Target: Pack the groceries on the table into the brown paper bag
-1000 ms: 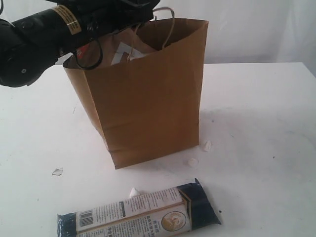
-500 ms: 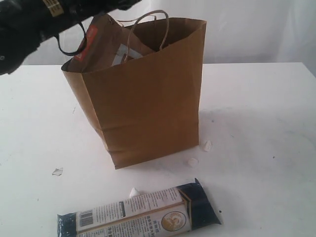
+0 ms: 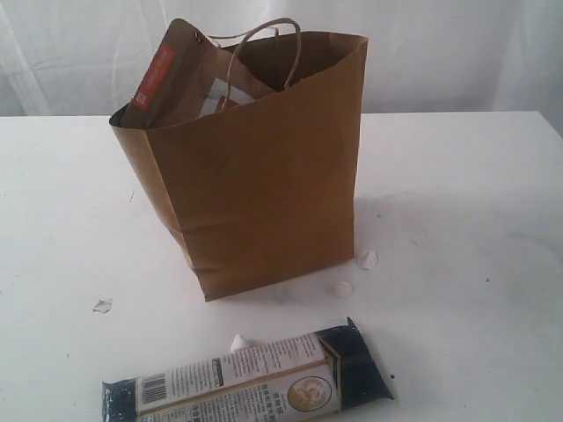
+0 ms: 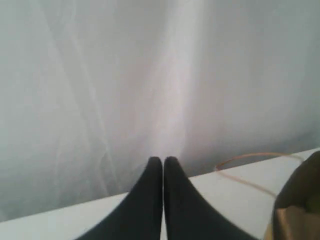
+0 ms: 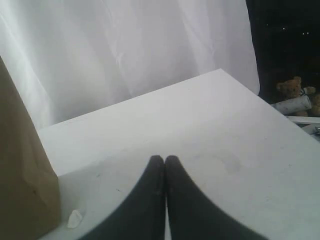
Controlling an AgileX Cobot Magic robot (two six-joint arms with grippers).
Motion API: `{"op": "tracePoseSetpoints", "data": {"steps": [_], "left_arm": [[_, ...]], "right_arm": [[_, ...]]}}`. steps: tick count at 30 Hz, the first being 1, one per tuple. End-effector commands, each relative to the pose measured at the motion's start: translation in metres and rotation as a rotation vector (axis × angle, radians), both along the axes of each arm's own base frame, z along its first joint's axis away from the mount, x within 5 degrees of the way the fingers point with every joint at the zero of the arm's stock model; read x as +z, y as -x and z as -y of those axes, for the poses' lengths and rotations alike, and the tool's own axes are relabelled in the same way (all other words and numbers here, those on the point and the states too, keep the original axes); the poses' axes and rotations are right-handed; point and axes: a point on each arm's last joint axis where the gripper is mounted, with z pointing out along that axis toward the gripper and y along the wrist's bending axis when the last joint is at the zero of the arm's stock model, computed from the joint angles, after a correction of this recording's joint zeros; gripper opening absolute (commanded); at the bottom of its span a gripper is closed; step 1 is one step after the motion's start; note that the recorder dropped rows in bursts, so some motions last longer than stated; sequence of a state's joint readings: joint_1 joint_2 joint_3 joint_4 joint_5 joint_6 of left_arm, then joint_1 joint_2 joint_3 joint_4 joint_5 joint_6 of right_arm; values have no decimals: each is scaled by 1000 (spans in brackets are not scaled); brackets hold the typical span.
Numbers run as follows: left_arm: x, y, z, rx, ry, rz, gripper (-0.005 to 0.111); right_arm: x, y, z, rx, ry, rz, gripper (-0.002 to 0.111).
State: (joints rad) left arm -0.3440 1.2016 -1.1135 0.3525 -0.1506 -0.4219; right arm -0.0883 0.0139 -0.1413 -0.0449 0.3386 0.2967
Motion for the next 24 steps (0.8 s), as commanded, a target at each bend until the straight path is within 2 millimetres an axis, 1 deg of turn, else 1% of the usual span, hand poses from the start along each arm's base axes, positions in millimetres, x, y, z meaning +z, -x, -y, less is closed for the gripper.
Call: {"op": "tracePoseSetpoints", "data": {"steps": [1,3,5,9,13,17,21,24], "left_arm": [[-7,0,-19,89,-133,-88,0],[-14,-1,-27,128,-179,-138,0],[-26,-2,-37,169,-204,-196,0],[-60,-2,-64,290,-152,-348,0],[-101,6,-90,402,-128,-498,0],[-141,25,-110,477,-130,-630,0],[-166,50,-117,507,-82,-674,0],[-178,69,-113,501,-36,-663,0]], "right_arm": [[-2,-1,0,-6,4,-3,0],[-2,-1,0,-6,4,-3,0],[-2,-1,0,-6,4,-3,0],[-2,-1,0,-6,4,-3,0],[-2,-1,0,-6,4,-3,0],[-2,-1,0,-6,4,-3,0],[-2,-1,0,-6,4,-3,0],[-2,-1,0,-6,4,-3,0]]}}
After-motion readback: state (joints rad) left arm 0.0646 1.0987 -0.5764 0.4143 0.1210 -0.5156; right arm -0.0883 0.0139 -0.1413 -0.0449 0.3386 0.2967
